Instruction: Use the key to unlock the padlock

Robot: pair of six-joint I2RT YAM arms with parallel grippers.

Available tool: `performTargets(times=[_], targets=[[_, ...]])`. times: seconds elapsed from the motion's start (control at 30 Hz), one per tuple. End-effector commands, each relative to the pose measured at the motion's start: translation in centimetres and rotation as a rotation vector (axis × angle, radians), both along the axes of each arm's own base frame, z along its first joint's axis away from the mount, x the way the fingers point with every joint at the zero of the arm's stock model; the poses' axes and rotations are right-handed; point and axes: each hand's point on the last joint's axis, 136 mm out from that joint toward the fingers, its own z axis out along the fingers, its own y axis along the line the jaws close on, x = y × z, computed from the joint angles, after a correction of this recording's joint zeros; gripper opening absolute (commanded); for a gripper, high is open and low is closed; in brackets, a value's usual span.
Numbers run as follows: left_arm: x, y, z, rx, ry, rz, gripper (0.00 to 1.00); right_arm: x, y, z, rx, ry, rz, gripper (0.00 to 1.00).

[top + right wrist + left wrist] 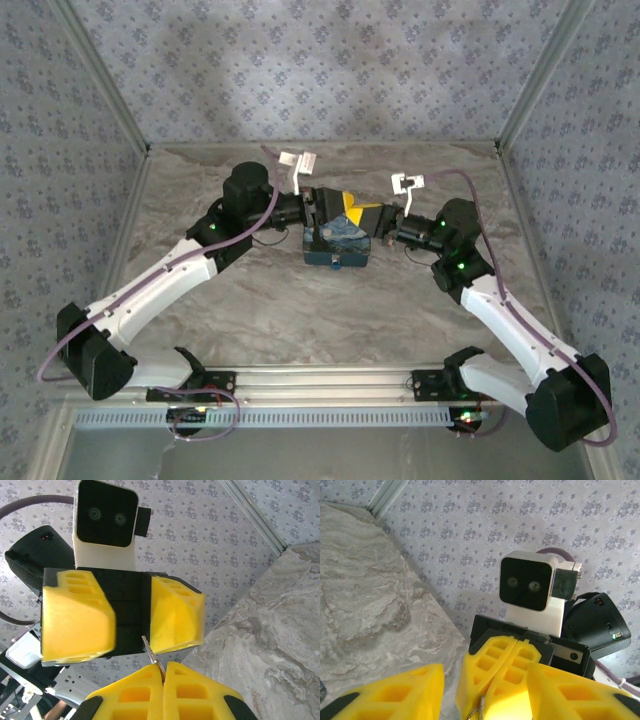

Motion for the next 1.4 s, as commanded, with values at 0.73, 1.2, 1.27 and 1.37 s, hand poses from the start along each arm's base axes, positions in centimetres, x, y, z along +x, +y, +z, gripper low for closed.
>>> performTargets(times=[0.73,1.2,1.27,1.37], targets=[[-0.8,-0.3,0.8,-0.025,-0.039,-0.021,0.08,-0.4,-0.6,0.7,-0.008,-0.044,-0.025,0.00],[-0.8,0.0,1.2,-0.023,-0.053,-0.010,0.00,-0.3,-0.7,0.7,-0.012,-0.041,-0.037,0.00],[-0.7,0.1,1.1,-0.016,-0.052,0.000,0.08,-0.2,-0.7,0.6,-0.015,-0.037,-0.042,0.00],[-0.5,0.4,1.0,-0.007,-0.051,0.019,0.54,-0.2,-0.8,0.4,-0.023,-0.030,-0.044,0.00]])
